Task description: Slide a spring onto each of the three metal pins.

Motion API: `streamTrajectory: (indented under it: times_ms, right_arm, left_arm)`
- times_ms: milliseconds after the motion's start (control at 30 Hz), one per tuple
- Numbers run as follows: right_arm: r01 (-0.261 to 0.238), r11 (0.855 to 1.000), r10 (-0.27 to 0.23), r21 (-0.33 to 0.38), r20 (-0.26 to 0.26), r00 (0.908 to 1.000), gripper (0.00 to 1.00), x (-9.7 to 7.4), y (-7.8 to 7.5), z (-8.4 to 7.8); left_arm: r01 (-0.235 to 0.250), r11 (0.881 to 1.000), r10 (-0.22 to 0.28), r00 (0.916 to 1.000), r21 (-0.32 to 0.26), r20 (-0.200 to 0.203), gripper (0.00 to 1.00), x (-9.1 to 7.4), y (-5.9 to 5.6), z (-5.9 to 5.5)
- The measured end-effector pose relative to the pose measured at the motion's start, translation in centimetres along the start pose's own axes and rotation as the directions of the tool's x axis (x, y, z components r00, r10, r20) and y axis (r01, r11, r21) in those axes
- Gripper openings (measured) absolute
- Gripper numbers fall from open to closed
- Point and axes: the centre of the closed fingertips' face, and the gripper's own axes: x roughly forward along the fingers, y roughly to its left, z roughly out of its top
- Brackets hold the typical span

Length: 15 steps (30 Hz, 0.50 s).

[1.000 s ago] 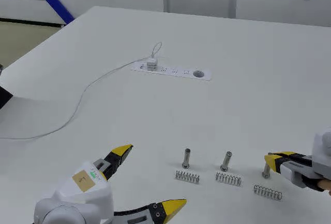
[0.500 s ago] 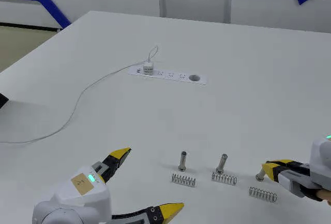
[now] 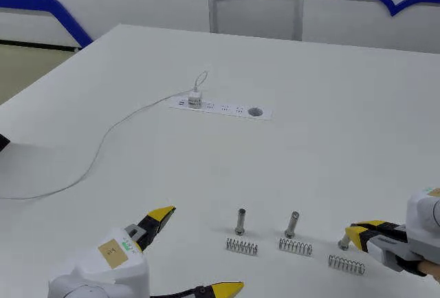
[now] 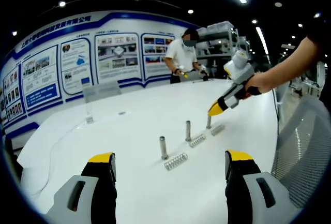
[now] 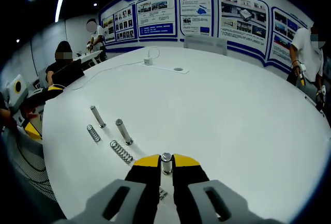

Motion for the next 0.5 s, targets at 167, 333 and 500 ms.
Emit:
streamTrajectory:
  times_ms: [167, 333, 500]
  right_arm:
    - [-0.004, 1.000, 0.004, 0.018, -0.002, 1.0000, 0.09, -0.4, 0.1, -0.1]
    - [-0.005, 0.999, 0.005, 0.035, 0.020, 0.9998, 0.09, -0.8, -0.1, 0.4]
    - [-0.008, 0.999, 0.006, 0.039, 0.036, 0.9993, 0.11, -1.5, -0.3, 0.5]
  left_arm:
    - [0.007, 1.000, -0.007, 1.0000, 0.008, -0.004, 0.89, 0.0, -0.2, 0.0]
    - [0.013, 1.000, -0.013, 0.9999, 0.011, -0.007, 0.89, 0.0, -0.3, -0.1]
    - [0.020, 1.000, -0.020, 0.9997, 0.014, -0.013, 0.89, 0.1, -0.5, -0.2]
